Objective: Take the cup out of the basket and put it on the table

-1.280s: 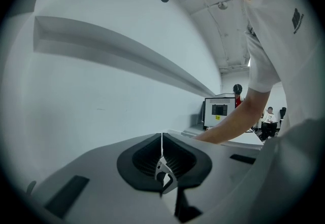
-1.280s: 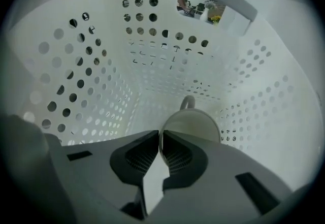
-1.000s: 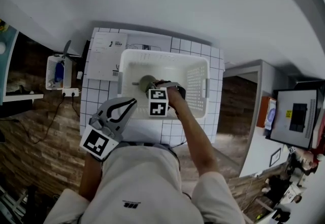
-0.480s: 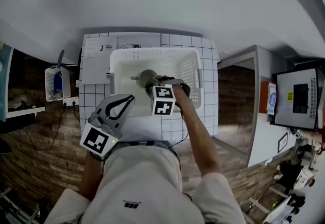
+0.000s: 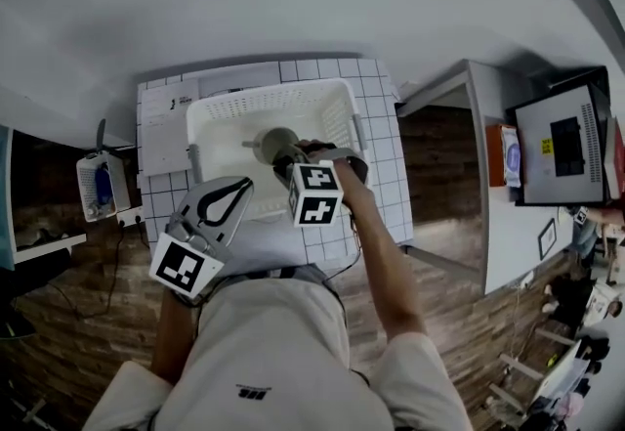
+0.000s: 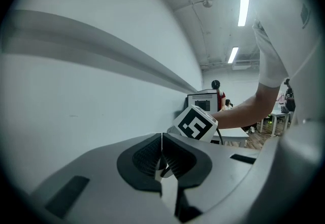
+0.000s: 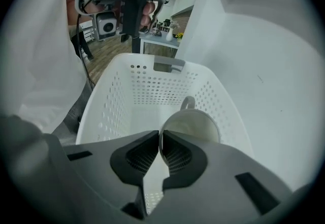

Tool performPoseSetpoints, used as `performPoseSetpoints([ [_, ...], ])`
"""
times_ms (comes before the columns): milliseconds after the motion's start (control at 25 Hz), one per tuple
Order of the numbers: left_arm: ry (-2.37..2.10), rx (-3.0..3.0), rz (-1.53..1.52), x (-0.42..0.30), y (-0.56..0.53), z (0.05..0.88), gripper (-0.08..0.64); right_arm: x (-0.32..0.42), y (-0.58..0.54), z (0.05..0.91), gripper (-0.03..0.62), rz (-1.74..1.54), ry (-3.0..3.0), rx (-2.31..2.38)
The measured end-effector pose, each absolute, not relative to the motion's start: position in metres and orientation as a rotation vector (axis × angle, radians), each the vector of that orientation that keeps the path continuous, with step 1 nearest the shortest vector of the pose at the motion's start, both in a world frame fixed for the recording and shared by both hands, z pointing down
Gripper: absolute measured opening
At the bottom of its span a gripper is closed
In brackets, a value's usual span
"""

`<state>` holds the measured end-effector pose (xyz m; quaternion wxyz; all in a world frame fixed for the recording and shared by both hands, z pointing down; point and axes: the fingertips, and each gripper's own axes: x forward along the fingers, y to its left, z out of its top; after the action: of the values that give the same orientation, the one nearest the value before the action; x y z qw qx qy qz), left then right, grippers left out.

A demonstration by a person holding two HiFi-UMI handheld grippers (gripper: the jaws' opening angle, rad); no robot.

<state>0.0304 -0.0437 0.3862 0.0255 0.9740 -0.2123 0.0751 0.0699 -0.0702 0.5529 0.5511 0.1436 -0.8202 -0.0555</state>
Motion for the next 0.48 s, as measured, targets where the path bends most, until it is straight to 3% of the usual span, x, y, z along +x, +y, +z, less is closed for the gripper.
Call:
performPoseSetpoints([
  [480,-0.531,3.051,0.205,0.054,-0.030,0.382,0.015,0.096,-0.048,0.506,0.034,-0.160,-1.946,0.471],
])
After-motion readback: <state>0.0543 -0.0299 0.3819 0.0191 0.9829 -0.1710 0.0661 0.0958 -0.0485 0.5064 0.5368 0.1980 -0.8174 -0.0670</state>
